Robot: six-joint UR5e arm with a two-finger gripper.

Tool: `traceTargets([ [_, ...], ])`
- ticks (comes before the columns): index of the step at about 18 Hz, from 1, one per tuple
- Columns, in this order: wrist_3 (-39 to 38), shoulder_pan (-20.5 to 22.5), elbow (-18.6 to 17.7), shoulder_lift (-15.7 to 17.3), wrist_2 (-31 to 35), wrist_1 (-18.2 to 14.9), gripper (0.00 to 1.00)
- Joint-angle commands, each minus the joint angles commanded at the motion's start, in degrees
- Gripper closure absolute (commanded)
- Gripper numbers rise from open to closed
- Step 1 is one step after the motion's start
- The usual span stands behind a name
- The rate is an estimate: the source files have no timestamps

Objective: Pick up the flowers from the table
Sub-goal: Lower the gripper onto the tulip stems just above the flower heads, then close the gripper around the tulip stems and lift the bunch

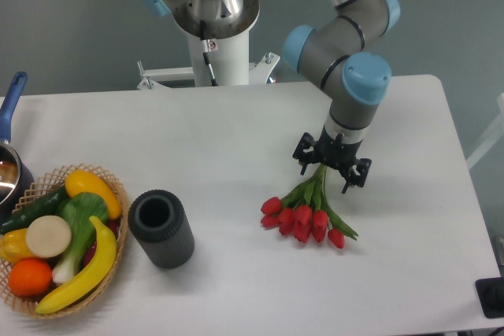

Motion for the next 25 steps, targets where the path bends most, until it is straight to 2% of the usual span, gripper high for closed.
traceTargets([
  [20,-0.2,-0.8,1.0,-3.5,0.0,0.1,0.01],
  [22,-0.1,-0.8,1.1,-3.4,0.0,0.1,0.14],
  [24,-0.1,-0.7,1.2,-3.3,-0.1,0.1,0.33],
  [25,-0.1,-0.6,1.4,-3.3,-0.5,0.1,0.39],
])
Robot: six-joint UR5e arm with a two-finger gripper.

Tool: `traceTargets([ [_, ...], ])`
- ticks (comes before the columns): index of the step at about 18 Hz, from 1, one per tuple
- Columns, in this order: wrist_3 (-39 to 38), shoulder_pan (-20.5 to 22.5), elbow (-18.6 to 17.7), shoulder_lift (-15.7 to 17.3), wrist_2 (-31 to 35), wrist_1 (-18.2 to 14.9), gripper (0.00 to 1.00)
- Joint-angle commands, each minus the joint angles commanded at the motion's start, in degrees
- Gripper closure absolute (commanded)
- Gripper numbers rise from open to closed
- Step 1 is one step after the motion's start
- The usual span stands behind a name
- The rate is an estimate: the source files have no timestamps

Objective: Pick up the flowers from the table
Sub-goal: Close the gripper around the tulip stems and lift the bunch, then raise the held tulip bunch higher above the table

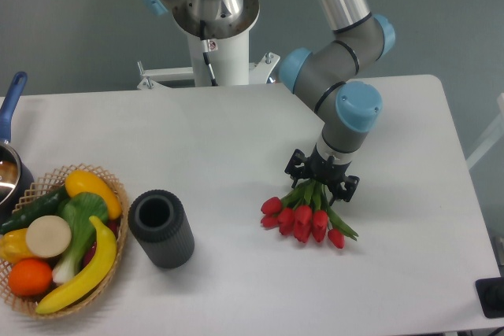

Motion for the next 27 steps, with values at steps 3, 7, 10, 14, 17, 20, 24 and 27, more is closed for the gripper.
traceTargets([
  [3,-0.1,0.1,0.0,0.2,-0.8,-0.1,0.54],
  [7,-0.1,0.1,-0.1,0.3,-1.1,-0.1,0.65],
  [10,-0.2,0.1,-0.1,0.4,-1.1,-0.2,0.68],
  [14,-0.2,0.2,0.0,0.9,-1.1,-0.2,0.68],
  [17,-0.2,0.4,0.1,2.8,-1.1,-0.5,0.68],
  [20,-0.1,0.4,0.5,5.8,-1.1,-0.7,0.68],
  [24,-1.8,0.1,1.3,12.2,-6.0,-0.8,0.68],
  [27,-4.7,0.6,2.5,16.0,-12.0,-0.8,0.68],
])
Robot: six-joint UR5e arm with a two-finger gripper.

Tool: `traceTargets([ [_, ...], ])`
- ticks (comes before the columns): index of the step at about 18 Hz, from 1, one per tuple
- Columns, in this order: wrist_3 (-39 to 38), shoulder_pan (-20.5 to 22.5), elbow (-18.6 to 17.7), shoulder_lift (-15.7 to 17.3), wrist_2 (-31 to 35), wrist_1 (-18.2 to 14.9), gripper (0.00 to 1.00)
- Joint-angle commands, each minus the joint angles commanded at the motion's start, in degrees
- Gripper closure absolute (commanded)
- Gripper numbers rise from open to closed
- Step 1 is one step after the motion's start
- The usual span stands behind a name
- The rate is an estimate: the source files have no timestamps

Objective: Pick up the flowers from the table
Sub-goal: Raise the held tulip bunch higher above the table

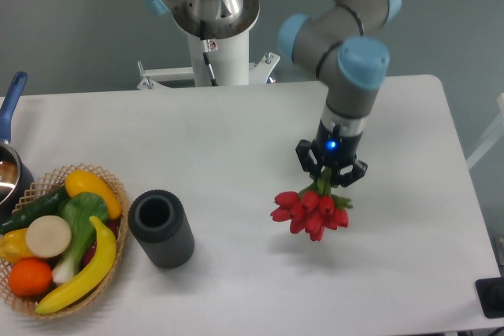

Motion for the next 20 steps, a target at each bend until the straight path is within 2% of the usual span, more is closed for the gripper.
traceTargets([
  [3,-5.2,-0.5,1.9,4.0,-6.5,0.1,0.68],
  [5,-7.3,-0.8,3.5,5.2,-9.4,0.3,0.68],
  [10,-9.3,-1.8,7.3,4.6,-17.6,0.6,0.68],
  [16,-9.1,-1.8,8.3,4.1,-27.5,0.6,0.68],
  [20,-9.3,-1.8,8.7,3.7,-30.7,0.6,0.68],
])
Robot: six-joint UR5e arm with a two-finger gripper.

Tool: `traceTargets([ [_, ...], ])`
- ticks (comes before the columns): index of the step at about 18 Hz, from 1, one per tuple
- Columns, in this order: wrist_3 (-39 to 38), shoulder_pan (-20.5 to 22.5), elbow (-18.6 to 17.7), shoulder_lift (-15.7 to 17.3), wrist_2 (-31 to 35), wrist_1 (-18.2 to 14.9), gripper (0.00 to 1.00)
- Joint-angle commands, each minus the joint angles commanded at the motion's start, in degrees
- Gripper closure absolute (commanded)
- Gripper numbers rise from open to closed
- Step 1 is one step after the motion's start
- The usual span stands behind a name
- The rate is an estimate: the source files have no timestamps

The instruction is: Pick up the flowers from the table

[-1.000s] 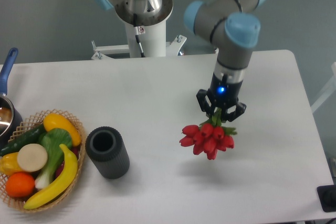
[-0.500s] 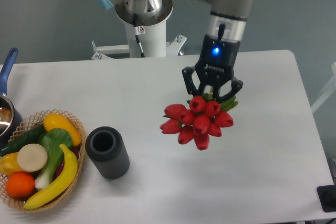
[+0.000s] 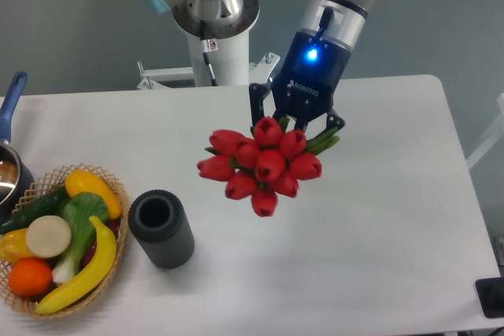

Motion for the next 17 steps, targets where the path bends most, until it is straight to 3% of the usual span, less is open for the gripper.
traceTargets([
  [17,-0.4,0.4,-0.1,0.1,-2.9,0.0,0.68],
])
